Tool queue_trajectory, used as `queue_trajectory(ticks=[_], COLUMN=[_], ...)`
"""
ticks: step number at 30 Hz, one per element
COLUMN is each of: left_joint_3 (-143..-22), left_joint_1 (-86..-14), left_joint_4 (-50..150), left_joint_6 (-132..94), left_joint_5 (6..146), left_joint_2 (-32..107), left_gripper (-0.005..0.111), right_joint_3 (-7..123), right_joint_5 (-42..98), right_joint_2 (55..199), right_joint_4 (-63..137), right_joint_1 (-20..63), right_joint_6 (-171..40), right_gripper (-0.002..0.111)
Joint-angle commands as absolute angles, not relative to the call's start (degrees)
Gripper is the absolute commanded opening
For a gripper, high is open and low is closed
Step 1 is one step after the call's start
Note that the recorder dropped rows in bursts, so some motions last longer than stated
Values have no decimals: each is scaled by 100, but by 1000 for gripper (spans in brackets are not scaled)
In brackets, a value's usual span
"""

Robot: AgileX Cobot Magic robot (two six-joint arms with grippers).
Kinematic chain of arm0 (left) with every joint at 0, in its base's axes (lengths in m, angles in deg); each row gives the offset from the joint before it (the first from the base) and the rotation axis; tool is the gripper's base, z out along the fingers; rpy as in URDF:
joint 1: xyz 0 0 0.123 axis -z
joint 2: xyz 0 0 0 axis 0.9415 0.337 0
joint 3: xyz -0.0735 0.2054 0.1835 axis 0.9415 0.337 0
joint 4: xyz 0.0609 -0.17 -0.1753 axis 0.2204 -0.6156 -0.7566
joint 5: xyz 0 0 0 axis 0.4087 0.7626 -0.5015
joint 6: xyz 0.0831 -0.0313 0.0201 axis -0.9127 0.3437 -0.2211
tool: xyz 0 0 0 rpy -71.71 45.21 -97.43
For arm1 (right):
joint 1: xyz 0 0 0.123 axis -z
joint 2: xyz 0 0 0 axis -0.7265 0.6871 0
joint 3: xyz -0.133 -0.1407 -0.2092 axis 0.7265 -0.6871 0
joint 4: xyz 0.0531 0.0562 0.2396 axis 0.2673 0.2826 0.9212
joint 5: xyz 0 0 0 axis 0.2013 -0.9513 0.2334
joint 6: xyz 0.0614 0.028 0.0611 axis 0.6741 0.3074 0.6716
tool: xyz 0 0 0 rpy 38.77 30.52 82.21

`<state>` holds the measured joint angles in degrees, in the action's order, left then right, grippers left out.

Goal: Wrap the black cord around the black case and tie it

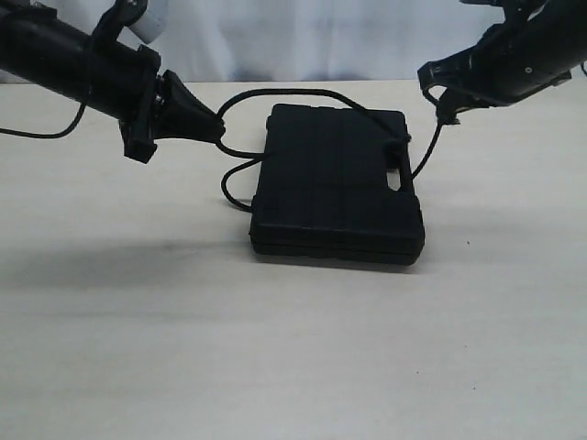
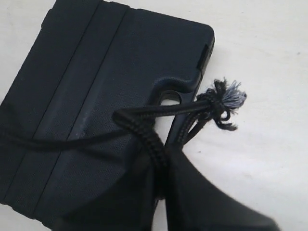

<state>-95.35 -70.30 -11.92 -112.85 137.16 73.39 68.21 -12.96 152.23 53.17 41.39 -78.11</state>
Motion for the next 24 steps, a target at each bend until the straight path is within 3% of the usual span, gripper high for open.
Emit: queue_trajectory(ticks=[1, 13, 24], left_joint_3=[-9522, -9522, -9522], left_joint_1=[-7039, -7028, -7028], left_joint_4=[-1422, -1695, -1685], left_joint_6=[-11475, -11597, -11597], left_joint_5=[13957, 14157, 14239], left_joint_2=[7179, 7007, 7007], left_gripper=[0, 0, 0], right_joint_3=[6814, 6814, 6814], right_joint_5=[-1552, -2539, -2211], right_joint_2=[15231, 15499, 15637], right_joint_4=[5551, 6442, 6828], right_joint_1=[4490, 4736, 4736], right_joint_6=[-7847, -8951, -8919], right_gripper=[4, 4, 4])
